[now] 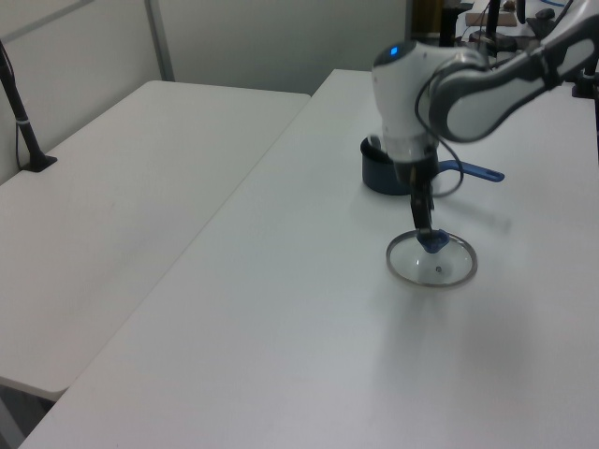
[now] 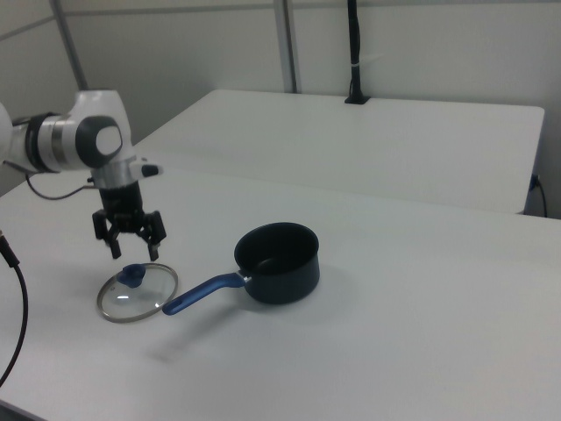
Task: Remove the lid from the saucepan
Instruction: 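Open the gripper, release the knob, and raise the gripper away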
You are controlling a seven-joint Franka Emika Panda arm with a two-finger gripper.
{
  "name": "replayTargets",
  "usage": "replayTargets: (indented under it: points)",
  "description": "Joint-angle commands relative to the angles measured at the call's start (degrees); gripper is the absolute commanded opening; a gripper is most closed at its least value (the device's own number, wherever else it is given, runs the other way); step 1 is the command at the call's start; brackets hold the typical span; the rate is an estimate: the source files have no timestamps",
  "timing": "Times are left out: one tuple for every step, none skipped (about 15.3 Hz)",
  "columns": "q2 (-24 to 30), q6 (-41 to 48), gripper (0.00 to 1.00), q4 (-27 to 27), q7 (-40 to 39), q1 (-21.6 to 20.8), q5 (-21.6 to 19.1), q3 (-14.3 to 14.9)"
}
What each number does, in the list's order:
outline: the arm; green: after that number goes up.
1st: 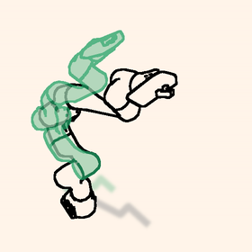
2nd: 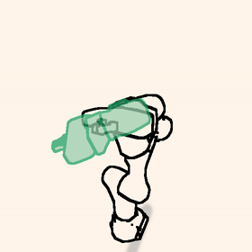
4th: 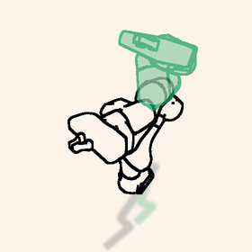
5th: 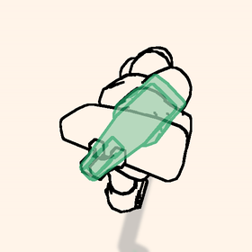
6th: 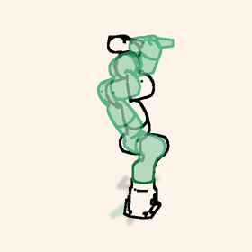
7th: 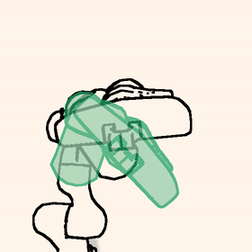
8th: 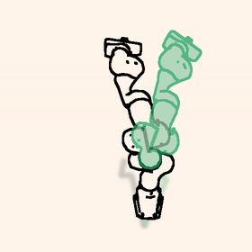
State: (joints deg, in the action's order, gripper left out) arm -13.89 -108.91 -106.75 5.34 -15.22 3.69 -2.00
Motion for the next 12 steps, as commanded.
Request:
replayTargets:
  points:
    - [3.3,4.7,1.00,3.4,1.0,2.9,0.0,-0.1]
    - [3.6,6.0,1.00,4.5,1.1,3.6,-0.3,-0.1]
    - [4.1,7.5,1.00,6.0,1.2,4.7,-0.8,-0.1]
    - [4.5,9.1,1.00,7.3,1.2,6.1,-1.3,-0.1]
    - [4.7,10.8,1.00,8.9,0.9,7.5,-1.8,0.0]
    - [5.0,12.7,1.00,10.5,0.7,8.4,-2.0,0.3]
    - [5.4,14.2,1.00,11.6,0.5,9.1,-2.1,0.6]
    - [6.1,15.3,1.00,12.4,0.4,9.8,-2.1,0.7]
    - [7.1,16.3,1.00,12.6,-0.3,10.6,-2.1,0.9]
    - [7.9,16.9,1.00,12.6,-1.6,11.0,-2.0,1.3]
    - [8.2,17.4,1.00,12.6,-3.0,11.0,-2.0,2.2]
    - [8.4,17.9,1.00,12.9,-3.2,10.9,-1.9,2.8]
